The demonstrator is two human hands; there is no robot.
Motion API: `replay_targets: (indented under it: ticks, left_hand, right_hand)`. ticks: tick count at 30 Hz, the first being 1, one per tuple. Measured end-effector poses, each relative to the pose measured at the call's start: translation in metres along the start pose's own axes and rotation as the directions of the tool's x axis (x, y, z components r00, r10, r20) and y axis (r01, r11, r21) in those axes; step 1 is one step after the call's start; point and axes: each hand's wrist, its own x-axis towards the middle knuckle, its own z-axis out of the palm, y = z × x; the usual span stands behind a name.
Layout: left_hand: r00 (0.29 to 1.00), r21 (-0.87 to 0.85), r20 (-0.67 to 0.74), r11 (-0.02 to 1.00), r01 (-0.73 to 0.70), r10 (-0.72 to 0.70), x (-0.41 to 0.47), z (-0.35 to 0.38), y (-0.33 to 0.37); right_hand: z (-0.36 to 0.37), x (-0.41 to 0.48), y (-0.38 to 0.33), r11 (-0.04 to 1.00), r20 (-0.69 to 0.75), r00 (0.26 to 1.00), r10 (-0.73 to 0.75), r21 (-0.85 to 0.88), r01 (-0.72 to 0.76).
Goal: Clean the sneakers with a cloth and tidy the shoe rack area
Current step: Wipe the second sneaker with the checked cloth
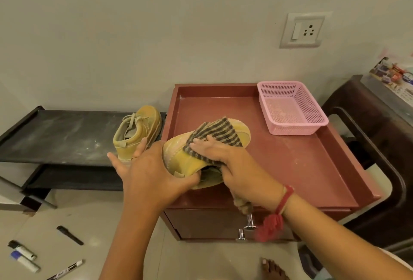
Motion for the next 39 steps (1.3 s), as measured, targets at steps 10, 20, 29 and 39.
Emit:
replay_targets:
  ticks: [10, 20, 29, 39]
  left_hand:
    - [0.995, -0.035, 0.074, 0.997, 0.074, -0.071, 0.004, -0.012, -0.02]
    - [0.984, -0.221, 0.151, 0.967, 0.125, -0.093, 0.003, -0.008, -0.032]
    - [0.981, -0.111, 0.168, 0.988, 0.112, -0.092, 0.009, 0.001, -0.028]
    - [0.987, -0.107, 0.141, 0.99, 0.093, -0.077, 0.009, -0.003, -0.026]
  right_hand:
    - [-0.039, 0.008, 0.041, 0.977, -0.241, 0.947, 0.214, 0.046, -0.209]
    - [0.004, 0.008, 0.017, 0.995, -0.196, 0.976, 0.094, -0.006, -0.097]
    - [0.015, -0.003, 0.018, 0.969, -0.138, 0.989, -0.06, -0.245, 0.025]
    - [0.004, -0.004, 0.034, 0.95, -0.143, 0.989, -0.022, -0.312, -0.024]
